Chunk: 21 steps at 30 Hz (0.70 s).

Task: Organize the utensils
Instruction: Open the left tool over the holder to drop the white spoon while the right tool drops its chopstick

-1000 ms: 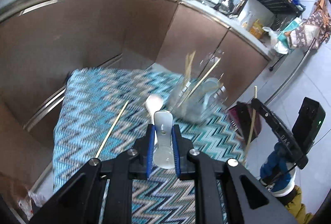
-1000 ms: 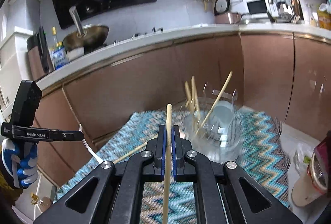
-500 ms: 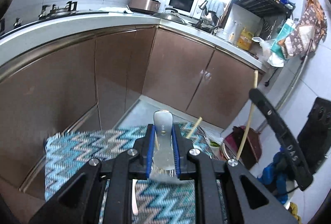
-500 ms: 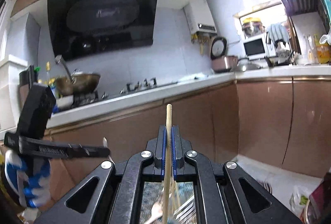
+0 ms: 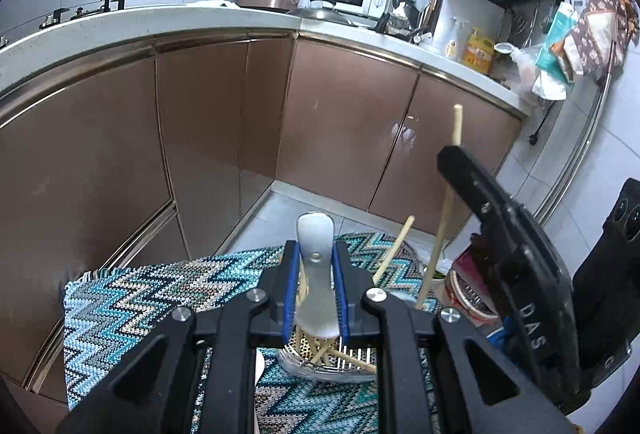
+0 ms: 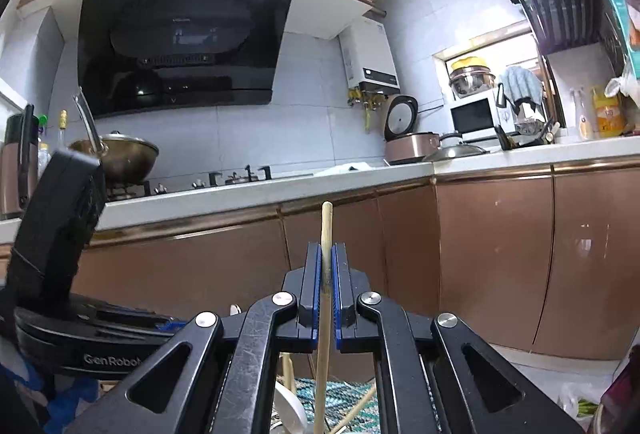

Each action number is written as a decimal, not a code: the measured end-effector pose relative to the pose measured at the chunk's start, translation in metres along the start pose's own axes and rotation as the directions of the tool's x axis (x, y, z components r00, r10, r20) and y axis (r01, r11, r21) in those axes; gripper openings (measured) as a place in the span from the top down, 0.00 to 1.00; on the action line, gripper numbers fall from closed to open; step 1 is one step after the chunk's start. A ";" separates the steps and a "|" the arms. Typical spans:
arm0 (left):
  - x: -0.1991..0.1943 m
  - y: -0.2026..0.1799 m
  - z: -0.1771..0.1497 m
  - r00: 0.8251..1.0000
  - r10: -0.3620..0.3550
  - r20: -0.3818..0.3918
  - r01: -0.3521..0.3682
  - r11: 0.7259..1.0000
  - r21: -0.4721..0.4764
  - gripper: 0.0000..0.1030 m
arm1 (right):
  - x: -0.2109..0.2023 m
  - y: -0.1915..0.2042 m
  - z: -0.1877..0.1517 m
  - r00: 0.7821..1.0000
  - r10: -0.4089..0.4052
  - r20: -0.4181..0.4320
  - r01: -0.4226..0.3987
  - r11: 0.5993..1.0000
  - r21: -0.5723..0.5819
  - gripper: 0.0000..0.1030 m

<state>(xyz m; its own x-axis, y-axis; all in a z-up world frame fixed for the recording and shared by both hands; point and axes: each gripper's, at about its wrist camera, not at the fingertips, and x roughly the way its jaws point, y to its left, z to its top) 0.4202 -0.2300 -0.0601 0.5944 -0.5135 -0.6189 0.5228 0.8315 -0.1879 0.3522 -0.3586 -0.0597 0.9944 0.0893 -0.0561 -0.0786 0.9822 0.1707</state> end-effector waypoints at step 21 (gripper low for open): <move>-0.032 0.001 -0.023 0.998 -0.016 0.053 0.018 0.999 -0.046 0.68 | -0.059 -0.001 -0.013 0.991 -0.120 -0.057 0.117 0.992 -0.049 0.60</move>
<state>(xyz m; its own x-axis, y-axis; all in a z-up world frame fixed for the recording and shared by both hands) 0.3872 -0.2076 -0.0581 0.6177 -0.5369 -0.5746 0.5045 0.8311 -0.2342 0.2923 -0.3629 -0.0697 0.9910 -0.0198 -0.1321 0.0351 0.9928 0.1148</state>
